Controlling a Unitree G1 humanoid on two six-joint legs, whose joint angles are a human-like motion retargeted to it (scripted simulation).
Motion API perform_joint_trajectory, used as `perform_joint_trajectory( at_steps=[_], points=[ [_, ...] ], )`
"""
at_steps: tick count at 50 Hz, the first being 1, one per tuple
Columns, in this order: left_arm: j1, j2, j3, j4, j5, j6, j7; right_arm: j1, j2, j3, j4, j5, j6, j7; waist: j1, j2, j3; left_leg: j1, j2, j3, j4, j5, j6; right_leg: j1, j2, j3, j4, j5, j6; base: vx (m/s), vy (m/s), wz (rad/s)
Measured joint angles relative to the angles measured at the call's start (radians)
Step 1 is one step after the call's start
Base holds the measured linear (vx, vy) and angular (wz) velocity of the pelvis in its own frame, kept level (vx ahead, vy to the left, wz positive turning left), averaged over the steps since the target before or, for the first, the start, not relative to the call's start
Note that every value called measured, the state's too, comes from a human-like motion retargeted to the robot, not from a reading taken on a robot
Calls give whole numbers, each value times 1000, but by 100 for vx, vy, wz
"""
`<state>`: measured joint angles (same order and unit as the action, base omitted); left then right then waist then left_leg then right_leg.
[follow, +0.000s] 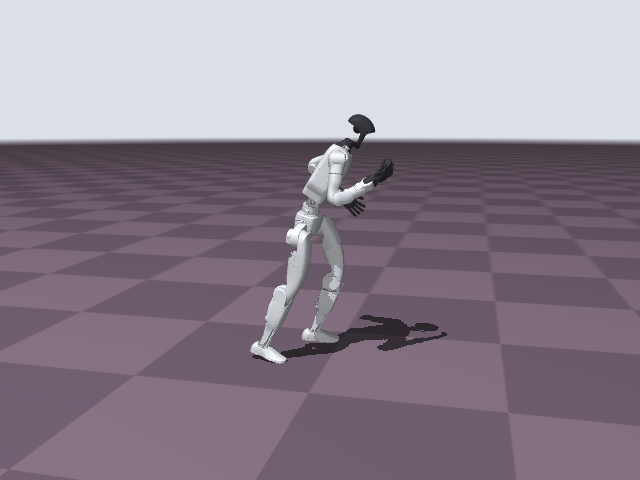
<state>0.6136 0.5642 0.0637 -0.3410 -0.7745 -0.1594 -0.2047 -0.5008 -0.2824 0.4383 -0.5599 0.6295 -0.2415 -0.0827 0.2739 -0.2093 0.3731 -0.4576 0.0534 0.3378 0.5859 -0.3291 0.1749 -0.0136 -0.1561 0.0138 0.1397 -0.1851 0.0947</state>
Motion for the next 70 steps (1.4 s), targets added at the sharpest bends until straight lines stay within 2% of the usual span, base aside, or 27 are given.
perform_joint_trajectory(
  at_steps=[2,3,5,7,10,13,15,17,20,23,25,28,31,33,35,37,40,42,45,48,50,51,55,57,60,65,70],
  points=[
    [34,5,66,-4,53,-25,25,10,3,11,-34,24,3,36,55,2,13,51,8,65,-270,-22,-45,92,3,20,-57,63,23,112,31,-81],
    [36,-3,84,-11,62,-15,-31,29,0,16,-44,41,12,82,73,17,29,86,11,88,-369,-33,-70,151,8,29,-78,86,25,113,37,-49],
    [13,-19,100,-7,156,-24,-25,87,-20,28,-43,63,14,125,74,64,63,141,18,79,-431,-13,-90,260,25,39,-69,114,2,112,40,1],
    [-67,-35,51,28,336,-46,64,178,-46,37,4,25,-3,125,34,113,100,186,26,21,-316,-47,-45,306,43,21,80,127,-29,111,41,63],
    [-296,-49,-125,117,661,-58,275,373,-63,20,139,-134,-43,45,-32,130,97,162,41,-35,-15,-235,13,118,44,-18,634,103,-6,108,34,83],
    [-667,-76,-292,119,814,-19,412,582,-97,-83,171,-138,-45,26,-121,129,77,210,-8,-69,-12,-281,-18,-100,40,-25,957,-49,-82,97,25,117],
    [-899,-134,-337,90,860,-5,437,717,-154,-161,114,-48,-35,101,-221,153,46,252,-26,-113,-60,-267,-62,-223,35,-81,1006,-132,-109,98,16,163],
    [-1064,-207,-347,61,886,5,475,798,-240,-203,66,-14,-25,157,-353,195,16,308,-21,-173,-134,-211,-103,-298,43,-153,893,-151,-114,99,6,179],
    [-1261,-307,-384,34,787,8,555,839,-381,-261,32,7,9,183,-555,255,1,391,-7,-255,-227,-88,-162,-335,53,-242,519,-107,-91,105,-9,163],
    [-1399,-346,-485,1,572,-21,532,845,-450,-319,43,19,67,172,-687,254,13,495,-31,-309,-263,13,-194,-295,15,-316,78,-58,-28,114,-27,122],
    [-1441,-336,-548,-18,536,-22,443,851,-454,-342,60,-25,95,186,-722,234,20,573,-42,-325,-258,54,-197,-278,-15,-363,-75,-60,23,119,-38,58],
    [-1374,-292,-584,-37,629,3,269,817,-411,-313,123,-90,114,223,-685,207,21,608,-42,-290,-79,86,-166,-251,-47,-386,-31,-11,0,116,-39,-27],
    [-1171,-248,-572,13,736,18,237,672,-351,-196,247,-104,99,191,-598,237,43,512,24,-226,274,183,-125,-257,-16,-325,199,-163,-99,110,-32,-105],
    [-958,-222,-539,65,759,16,296,541,-306,-119,295,-151,61,134,-523,263,23,379,64,-202,514,219,-133,-329,-2,-276,422,-291,-120,108,-22,-135],
    [-759,-200,-475,96,705,-3,297,374,-259,-74,280,-184,38,86,-448,272,42,277,32,-238,634,164,-92,-254,33,-244,378,-322,-134,101,-18,-127],
    [-561,-114,-394,57,570,-40,251,249,-172,-68,216,-152,17,49,-327,247,33,188,11,-218,654,67,-66,-189,46,-198,321,-312,-114,102,-15,-154],
    [-336,67,-298,-4,394,-86,215,129,-36,-43,117,-48,-36,-27,-90,171,10,92,22,-98,520,-39,-6,-104,32,-104,196,-224,-68,104,-5,-181],
    [-230,174,-226,-15,388,-116,227,73,11,1,74,-28,-76,-76,58,122,3,65,21,-18,314,-54,3,-53,7,-51,119,-138,-32,106,11,-159],
    [-97,247,-94,0,400,-130,219,-5,16,50,46,-93,-82,-91,194,89,-6,74,10,47,-104,-40,-24,40,-10,-9,22,-16,4,109,26,-99],
    [-23,185,5,33,343,-122,161,-23,14,74,23,-192,-66,-46,210,107,2,123,17,99,-418,-31,-85,178,8,5,-28,73,9,112,36,-14],
    [-46,112,2,62,333,-126,152,29,24,110,16,-188,-60,-1,177,133,28,161,17,82,-445,21,-90,265,21,7,17,102,-15,113,38,51],
    [-93,81,-38,77,362,-137,173,80,26,123,30,-172,-57,23,155,143,43,177,15,53,-384,2,-59,273,25,6,109,105,-28,113,37,78],
    [-435,-12,-289,129,570,-170,369,335,-6,86,124,-287,-64,12,57,132,81,184,-17,-37,-61,-207,46,101,17,22,721,78,-36,108,30,103],
    [-684,-61,-403,104,663,-158,491,499,-52,3,124,-299,-72,-21,-24,125,72,192,-40,-65,8,-265,17,-27,14,16,946,-2,-56,102,21,144],
    [-1049,-157,-483,39,780,-109,577,760,-140,-115,63,-80,-61,47,-222,162,42,268,-56,-140,-31,-271,-58,-160,22,-53,1037,-109,-98,101,12,191],
    [-1475,-202,-523,-18,820,-55,656,979,-367,-274,-2,50,-25,132,-563,244,4,415,-5,-275,-170,-121,-165,-285,57,-143,649,-131,-100,103,-11,134],
    [-1726,-237,-545,-49,594,-49,652,971,-459,-390,15,-7,63,123,-715,228,-9,560,-24,-321,-193,14,-201,-271,7,-259,21,-96,-28,111,-31,27]
  ],
)
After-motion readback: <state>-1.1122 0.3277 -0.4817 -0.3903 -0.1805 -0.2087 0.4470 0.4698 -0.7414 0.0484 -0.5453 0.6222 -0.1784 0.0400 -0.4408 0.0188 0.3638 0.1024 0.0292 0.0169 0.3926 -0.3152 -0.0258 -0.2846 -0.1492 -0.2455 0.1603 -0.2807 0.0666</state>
